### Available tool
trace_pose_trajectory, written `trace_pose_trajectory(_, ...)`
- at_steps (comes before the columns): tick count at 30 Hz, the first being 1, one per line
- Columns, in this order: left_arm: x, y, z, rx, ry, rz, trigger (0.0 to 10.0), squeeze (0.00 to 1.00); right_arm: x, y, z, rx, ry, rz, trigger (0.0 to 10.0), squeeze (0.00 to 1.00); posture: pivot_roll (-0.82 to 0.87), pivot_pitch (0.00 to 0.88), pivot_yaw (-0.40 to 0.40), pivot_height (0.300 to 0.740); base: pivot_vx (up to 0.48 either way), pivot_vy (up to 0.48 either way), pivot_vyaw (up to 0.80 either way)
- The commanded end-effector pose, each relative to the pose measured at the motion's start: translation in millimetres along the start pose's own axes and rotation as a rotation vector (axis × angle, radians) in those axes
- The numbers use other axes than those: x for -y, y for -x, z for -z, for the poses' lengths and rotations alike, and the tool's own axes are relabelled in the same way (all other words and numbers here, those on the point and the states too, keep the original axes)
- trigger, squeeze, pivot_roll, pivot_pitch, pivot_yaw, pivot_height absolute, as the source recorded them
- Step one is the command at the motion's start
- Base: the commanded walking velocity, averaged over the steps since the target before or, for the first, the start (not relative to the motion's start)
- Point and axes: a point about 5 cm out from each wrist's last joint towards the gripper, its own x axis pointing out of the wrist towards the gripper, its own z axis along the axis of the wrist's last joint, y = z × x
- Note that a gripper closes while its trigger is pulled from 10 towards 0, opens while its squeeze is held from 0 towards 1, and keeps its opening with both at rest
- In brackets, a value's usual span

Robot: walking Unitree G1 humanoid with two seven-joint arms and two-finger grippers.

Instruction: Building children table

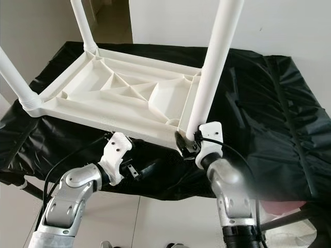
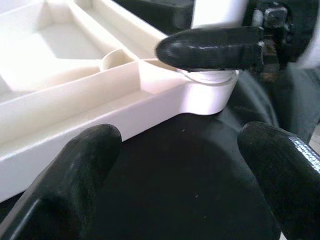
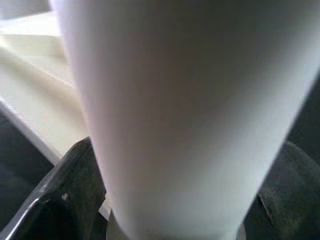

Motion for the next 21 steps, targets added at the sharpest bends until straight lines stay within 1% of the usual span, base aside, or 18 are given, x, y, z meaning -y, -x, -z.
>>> trace_pose_trajectory(1,-5.4,-1.4,5.4,-0.022,-0.013,-0.128,10.0,0.00,-6.2,-9.2,-2.0,0.012,0.014,-0.138,10.0,0.00,-0.02,0.094,0.027,0.740,0.000,0.000,0.00)
trace_pose_trajectory(2,-5.2,-1.9,5.6,-0.022,-0.017,-0.126,10.0,0.00,-6.4,-11.3,-2.3,0.011,0.030,-0.166,10.0,0.00,-0.02,0.092,0.025,0.740,0.000,0.000,0.00)
trace_pose_trajectory(5,-5.1,-2.3,5.3,-0.021,-0.019,-0.126,10.0,0.00,-6.5,-12.6,-2.0,0.008,0.037,-0.189,10.0,0.00,-0.02,0.090,0.023,0.740,0.000,0.000,0.00)
trace_pose_trajectory(7,-7.0,-2.7,4.4,-0.018,-0.025,-0.130,10.0,0.00,-7.9,-16.7,-1.3,0.008,0.049,-0.241,10.0,0.00,-0.02,0.081,0.018,0.740,0.000,0.000,0.00)
trace_pose_trajectory(13,-10.1,-2.3,3.9,-0.016,-0.034,-0.150,10.0,0.00,-9.4,-19.7,2.9,0.012,0.057,-0.297,9.9,0.00,-0.01,0.070,0.010,0.740,0.000,0.000,0.00)
trace_pose_trajectory(14,-10.4,-1.8,4.0,-0.015,-0.034,-0.155,10.0,0.00,-9.6,-19.4,4.8,0.015,0.058,-0.314,4.7,0.00,-0.01,0.070,0.010,0.740,0.000,0.000,0.00)
trace_pose_trajectory(15,-10.3,-1.3,4.3,-0.014,-0.031,-0.157,10.0,0.00,-9.6,-19.0,6.6,0.015,0.056,-0.327,2.0,0.00,-0.01,0.066,0.007,0.740,0.000,0.000,0.00)
trace_pose_trajectory(16,-10.3,-1.3,4.3,-0.014,-0.031,-0.157,10.0,0.00,-9.6,-19.0,6.6,0.015,0.056,-0.327,2.0,0.00,-0.01,0.066,0.007,0.740,0.000,0.000,0.00)
trace_pose_trajectory(17,-10.3,-1.2,4.6,-0.013,-0.032,-0.158,10.0,0.00,-8.6,-18.9,8.5,0.012,0.055,-0.335,0.0,0.00,-0.01,0.065,0.004,0.740,0.000,0.000,0.00)
trace_pose_trajectory(21,-10.6,-1.2,5.4,-0.014,-0.034,-0.160,10.0,0.00,-4.4,-17.7,12.8,-0.002,0.049,-0.333,0.0,0.00,-0.01,0.059,0.005,0.740,0.000,0.000,0.00)
